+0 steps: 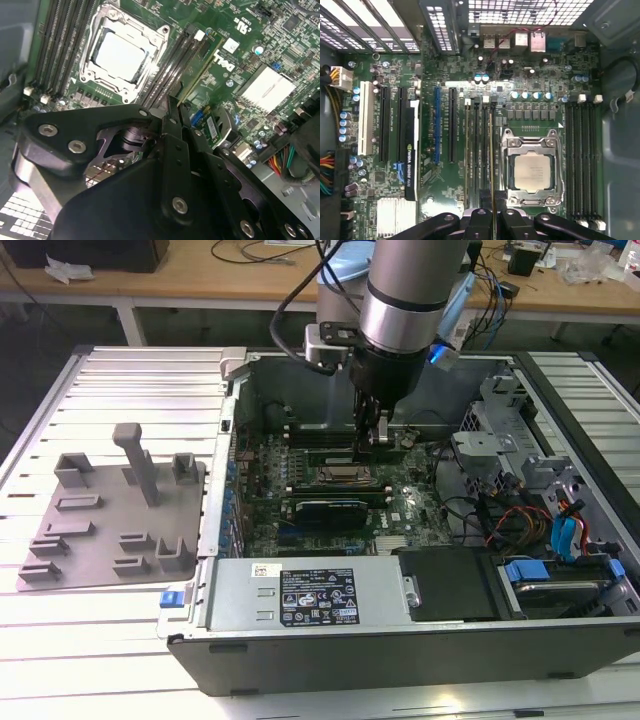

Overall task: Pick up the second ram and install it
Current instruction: 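Insert the second ram into the second slot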

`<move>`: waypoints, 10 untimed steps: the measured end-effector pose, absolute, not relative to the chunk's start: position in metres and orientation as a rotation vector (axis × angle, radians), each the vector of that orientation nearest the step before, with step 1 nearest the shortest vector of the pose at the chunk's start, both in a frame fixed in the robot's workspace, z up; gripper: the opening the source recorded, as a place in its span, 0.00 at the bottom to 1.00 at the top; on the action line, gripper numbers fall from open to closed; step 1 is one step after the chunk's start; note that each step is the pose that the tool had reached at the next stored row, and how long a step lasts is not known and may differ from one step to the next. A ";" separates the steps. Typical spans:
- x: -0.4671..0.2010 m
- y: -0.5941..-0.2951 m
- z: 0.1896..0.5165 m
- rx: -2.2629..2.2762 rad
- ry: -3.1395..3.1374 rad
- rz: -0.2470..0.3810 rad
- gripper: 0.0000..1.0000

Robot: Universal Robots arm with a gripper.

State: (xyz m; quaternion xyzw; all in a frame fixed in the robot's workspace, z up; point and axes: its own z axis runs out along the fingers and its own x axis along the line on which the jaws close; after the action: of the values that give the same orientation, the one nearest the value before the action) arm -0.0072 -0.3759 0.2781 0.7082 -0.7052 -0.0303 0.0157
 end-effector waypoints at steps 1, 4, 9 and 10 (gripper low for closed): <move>-0.007 -0.377 0.278 2.203 -2.194 -0.094 0.11; -0.007 -0.381 0.276 2.203 -2.194 -0.094 0.11; -0.007 -0.381 0.272 2.203 -2.194 -0.094 0.11; -0.007 -0.381 0.272 2.203 -2.194 -0.094 0.11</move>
State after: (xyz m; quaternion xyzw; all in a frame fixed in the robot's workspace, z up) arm -0.0073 -0.3814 0.2717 0.7082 -0.7052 -0.0303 0.0157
